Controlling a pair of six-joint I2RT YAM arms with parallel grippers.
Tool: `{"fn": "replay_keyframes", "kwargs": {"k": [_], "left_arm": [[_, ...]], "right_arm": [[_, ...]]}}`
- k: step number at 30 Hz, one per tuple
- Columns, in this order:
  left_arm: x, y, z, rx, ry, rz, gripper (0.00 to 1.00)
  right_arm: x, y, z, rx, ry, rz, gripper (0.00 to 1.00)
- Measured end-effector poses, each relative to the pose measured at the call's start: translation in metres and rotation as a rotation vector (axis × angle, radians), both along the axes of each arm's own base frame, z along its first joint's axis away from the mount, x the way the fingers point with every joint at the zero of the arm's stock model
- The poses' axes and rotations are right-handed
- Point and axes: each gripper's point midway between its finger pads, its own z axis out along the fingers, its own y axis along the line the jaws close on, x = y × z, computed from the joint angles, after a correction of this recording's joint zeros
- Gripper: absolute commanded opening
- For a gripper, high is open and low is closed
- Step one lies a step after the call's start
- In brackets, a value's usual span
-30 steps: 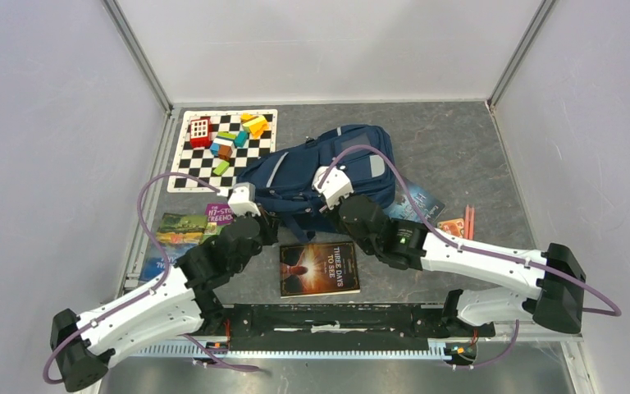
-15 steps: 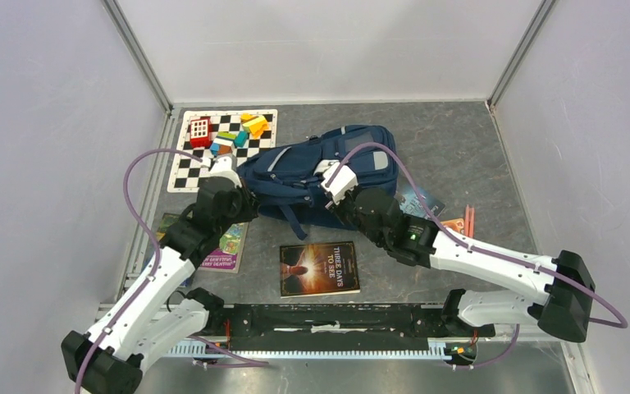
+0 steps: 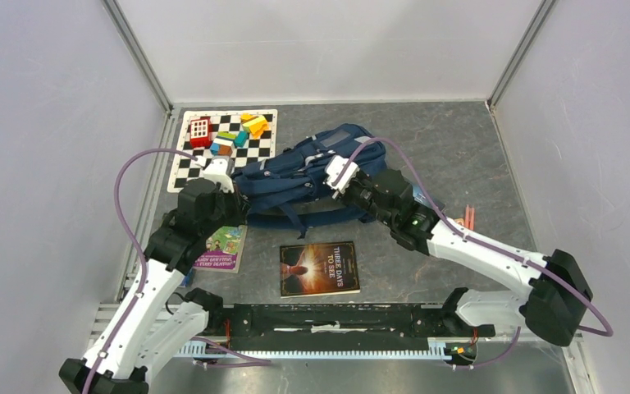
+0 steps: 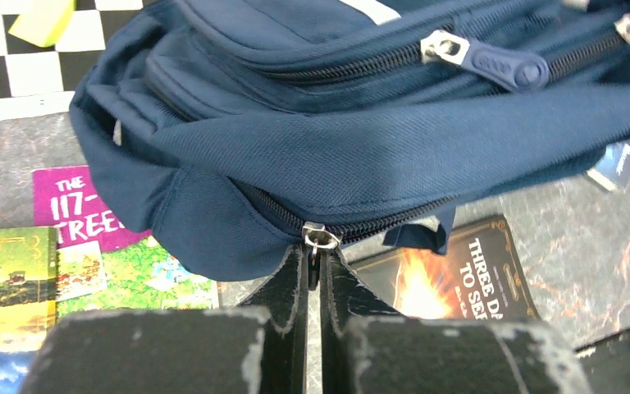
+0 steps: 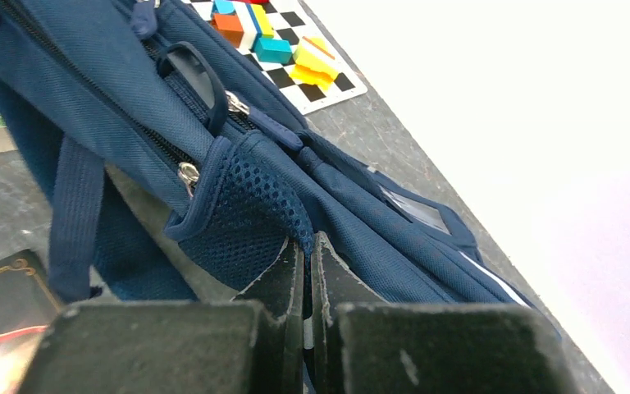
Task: Pack the student bag
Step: Unzip the student bag at the center of the board.
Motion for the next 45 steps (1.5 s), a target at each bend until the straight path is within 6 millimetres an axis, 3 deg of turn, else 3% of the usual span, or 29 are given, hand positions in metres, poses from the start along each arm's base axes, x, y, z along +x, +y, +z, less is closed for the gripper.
{"fn": "replay_keyframes", "kwargs": {"k": [4, 6, 10, 12, 14, 16, 19, 23, 27, 30, 33, 36, 40, 45], "left_arm": [[-0.008, -0.01, -0.012, -0.003, 0.03, -0.096, 0.02], [-0.012, -0.017, -0.018, -0.013, 0.048, -0.144, 0.02], [-0.017, -0.028, -0.022, -0.033, 0.062, -0.216, 0.02], [-0.019, -0.032, -0.022, -0.04, 0.065, -0.242, 0.02], [-0.021, -0.035, -0.022, -0.05, 0.071, -0.264, 0.02], [-0.024, -0.039, -0.024, -0.063, 0.081, -0.291, 0.02], [-0.029, -0.046, -0.029, -0.083, 0.107, -0.332, 0.02], [-0.036, -0.053, -0.035, -0.111, 0.137, -0.382, 0.02], [-0.039, -0.059, -0.033, -0.134, 0.14, -0.418, 0.02], [-0.042, -0.062, -0.031, -0.146, 0.141, -0.438, 0.02], [-0.042, -0.064, -0.03, -0.152, 0.14, -0.447, 0.02], [-0.043, -0.065, -0.03, -0.158, 0.14, -0.456, 0.02], [-0.043, -0.066, -0.031, -0.16, 0.144, -0.461, 0.02], [-0.044, -0.069, -0.033, -0.17, 0.153, -0.476, 0.02]], "right_arm": [[0.021, -0.003, -0.01, -0.031, -0.024, -0.01, 0.04], [0.031, -0.006, -0.02, -0.046, -0.012, -0.022, 0.23], [0.046, -0.013, -0.034, -0.065, 0.025, -0.048, 0.83], [0.05, -0.02, -0.032, -0.066, 0.033, -0.06, 0.95], [0.048, -0.024, -0.027, -0.054, 0.034, -0.052, 0.98], [0.039, -0.028, -0.016, -0.027, 0.021, -0.031, 0.98], [0.011, -0.024, 0.002, 0.021, -0.012, 0.053, 0.98], [-0.031, 0.006, 0.017, 0.043, -0.057, 0.204, 0.98], [-0.07, 0.044, 0.008, 0.001, -0.079, 0.365, 0.97], [-0.088, 0.068, -0.019, -0.077, -0.069, 0.456, 0.95], [-0.09, 0.084, -0.049, -0.16, -0.058, 0.495, 0.91], [-0.085, 0.091, -0.066, -0.217, -0.059, 0.49, 0.84], [-0.072, 0.102, -0.066, -0.256, -0.092, 0.453, 0.77], [-0.064, 0.109, -0.059, -0.273, -0.147, 0.405, 0.51]]}}
